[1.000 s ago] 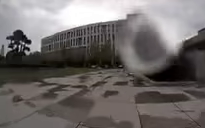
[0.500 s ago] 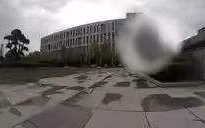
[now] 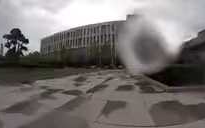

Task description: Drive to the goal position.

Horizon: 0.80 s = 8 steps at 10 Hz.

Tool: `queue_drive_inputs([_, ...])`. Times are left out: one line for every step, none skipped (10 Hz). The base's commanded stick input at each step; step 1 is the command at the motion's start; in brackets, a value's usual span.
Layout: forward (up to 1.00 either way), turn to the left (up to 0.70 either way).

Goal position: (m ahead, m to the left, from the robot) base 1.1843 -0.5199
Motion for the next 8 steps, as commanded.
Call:
queue_drive_inputs([0.7, 0.0])
queue_drive_inputs([0.7, 0.0])
queue_drive_inputs([0.7, -0.2])
queue_drive_inputs([0.7, -0.33])
queue_drive_inputs([0.7, -0.31])
queue_drive_inputs([0.7, -0.15])
queue_drive_inputs([0.7, -0.02])
queue_drive_inputs([0.7, 0.0])
